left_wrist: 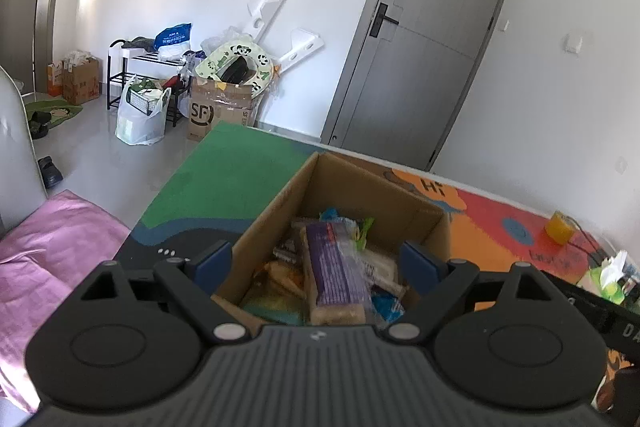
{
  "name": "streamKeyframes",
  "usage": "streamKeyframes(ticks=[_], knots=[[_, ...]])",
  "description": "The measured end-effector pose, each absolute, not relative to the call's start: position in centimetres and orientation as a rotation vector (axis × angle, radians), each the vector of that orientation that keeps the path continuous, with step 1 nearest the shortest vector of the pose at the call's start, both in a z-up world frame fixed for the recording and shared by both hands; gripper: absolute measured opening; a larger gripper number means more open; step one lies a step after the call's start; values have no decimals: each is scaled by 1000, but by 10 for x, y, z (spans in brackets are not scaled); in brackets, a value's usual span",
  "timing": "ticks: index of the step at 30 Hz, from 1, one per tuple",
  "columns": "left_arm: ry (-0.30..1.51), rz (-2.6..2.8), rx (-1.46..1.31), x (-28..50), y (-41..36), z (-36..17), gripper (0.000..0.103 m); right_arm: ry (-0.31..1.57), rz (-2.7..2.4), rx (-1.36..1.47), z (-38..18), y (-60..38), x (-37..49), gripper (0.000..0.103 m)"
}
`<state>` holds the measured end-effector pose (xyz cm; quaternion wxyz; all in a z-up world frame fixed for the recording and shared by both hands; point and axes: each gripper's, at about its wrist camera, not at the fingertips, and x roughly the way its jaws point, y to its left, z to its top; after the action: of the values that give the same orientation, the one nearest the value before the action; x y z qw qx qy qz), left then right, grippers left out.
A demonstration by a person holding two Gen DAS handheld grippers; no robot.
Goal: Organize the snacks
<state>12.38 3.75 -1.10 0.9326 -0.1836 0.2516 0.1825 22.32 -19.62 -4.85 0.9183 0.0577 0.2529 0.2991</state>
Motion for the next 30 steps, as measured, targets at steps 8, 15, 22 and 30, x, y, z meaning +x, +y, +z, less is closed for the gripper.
streamKeyframes(ticks=[8, 15, 22, 30], knots=[[513, 322, -332, 109, 22, -1, 97, 505, 574, 155, -41, -219, 204, 103], [511, 257, -315, 97, 7, 3, 99, 492, 548, 168, -37, -234, 188, 103], [516, 235, -305, 88, -2, 5, 102, 472, 515, 182, -33, -248, 173, 103], [511, 225, -307, 74, -4, 8, 102, 451, 485, 184, -30, -261, 155, 103]])
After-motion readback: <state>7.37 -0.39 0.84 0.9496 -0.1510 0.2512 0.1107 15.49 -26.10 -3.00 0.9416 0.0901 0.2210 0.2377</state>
